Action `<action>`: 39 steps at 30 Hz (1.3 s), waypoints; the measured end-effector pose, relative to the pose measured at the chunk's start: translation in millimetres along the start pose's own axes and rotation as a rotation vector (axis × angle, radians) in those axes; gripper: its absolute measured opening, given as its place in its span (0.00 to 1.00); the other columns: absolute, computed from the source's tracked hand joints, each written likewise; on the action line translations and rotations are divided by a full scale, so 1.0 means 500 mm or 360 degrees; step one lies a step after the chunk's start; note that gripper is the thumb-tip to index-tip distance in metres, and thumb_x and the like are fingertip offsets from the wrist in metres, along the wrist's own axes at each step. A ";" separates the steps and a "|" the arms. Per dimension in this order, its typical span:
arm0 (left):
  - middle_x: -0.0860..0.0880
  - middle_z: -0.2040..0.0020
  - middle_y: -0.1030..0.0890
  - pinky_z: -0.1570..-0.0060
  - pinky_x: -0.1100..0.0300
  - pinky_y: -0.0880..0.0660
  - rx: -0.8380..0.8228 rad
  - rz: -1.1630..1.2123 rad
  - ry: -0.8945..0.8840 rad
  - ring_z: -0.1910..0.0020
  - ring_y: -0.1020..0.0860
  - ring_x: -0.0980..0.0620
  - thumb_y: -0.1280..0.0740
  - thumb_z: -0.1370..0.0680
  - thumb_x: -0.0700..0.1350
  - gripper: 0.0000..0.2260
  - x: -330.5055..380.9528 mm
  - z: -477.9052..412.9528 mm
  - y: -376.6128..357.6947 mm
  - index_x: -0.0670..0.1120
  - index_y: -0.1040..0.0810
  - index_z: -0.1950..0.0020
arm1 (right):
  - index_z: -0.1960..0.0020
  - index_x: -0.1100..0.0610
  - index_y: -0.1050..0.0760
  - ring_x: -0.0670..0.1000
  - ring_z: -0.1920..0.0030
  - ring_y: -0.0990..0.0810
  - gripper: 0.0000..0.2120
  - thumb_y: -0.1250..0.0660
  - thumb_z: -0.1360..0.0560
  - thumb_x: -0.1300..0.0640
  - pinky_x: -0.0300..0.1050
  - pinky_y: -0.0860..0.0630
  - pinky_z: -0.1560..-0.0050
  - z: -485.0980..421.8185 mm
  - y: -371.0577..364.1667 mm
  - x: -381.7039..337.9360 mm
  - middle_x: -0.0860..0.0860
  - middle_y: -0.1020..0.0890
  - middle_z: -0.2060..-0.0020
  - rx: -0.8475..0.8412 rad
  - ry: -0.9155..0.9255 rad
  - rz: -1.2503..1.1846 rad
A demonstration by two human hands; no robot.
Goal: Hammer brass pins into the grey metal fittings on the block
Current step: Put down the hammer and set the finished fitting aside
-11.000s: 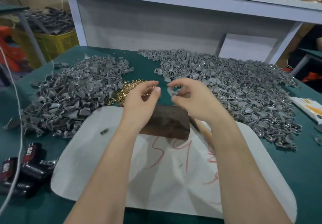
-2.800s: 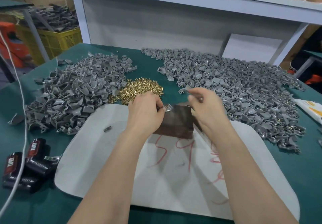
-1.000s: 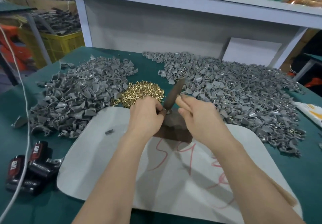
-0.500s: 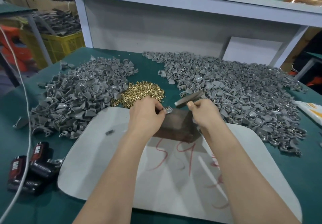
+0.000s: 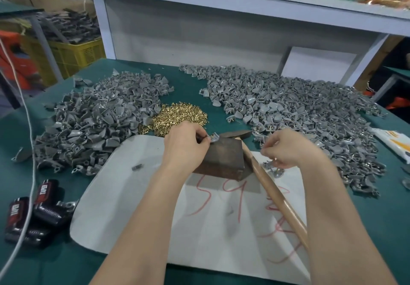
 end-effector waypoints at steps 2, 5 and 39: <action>0.50 0.53 0.18 0.45 0.50 0.25 0.0000 0.0014 -0.0008 0.50 0.21 0.48 0.31 0.24 0.44 0.04 0.002 0.000 0.001 0.51 0.22 0.59 | 0.56 0.56 0.24 0.53 0.68 0.19 0.05 0.34 0.27 0.65 0.49 0.18 0.59 0.001 -0.027 -0.001 0.54 0.20 0.66 -0.0106 -0.0016 0.0072; 0.50 0.52 0.20 0.44 0.49 0.26 -0.0006 0.0025 -0.0024 0.50 0.22 0.49 0.31 0.24 0.44 0.06 0.003 0.001 0.000 0.53 0.23 0.60 | 0.48 0.57 0.21 0.57 0.54 0.19 0.13 0.39 0.26 0.68 0.49 0.21 0.50 -0.010 -0.013 -0.001 0.56 0.18 0.56 0.0104 -0.0052 0.0298; 0.52 0.46 0.25 0.60 0.76 0.30 0.1278 0.1663 0.0567 0.52 0.26 0.60 0.40 0.21 0.38 0.09 -0.160 0.033 0.139 0.51 0.28 0.46 | 0.37 0.52 0.24 0.55 0.41 0.23 0.16 0.37 0.24 0.58 0.46 0.29 0.39 -0.039 -0.150 -0.437 0.53 0.21 0.40 0.0352 0.1065 0.0044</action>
Point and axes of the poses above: each hand's wrist, its own z-axis away from the middle knuckle, its own y-axis out of the back of the hand, x = y × z, the point moved 10 cm from there along -z, towards the middle knuckle
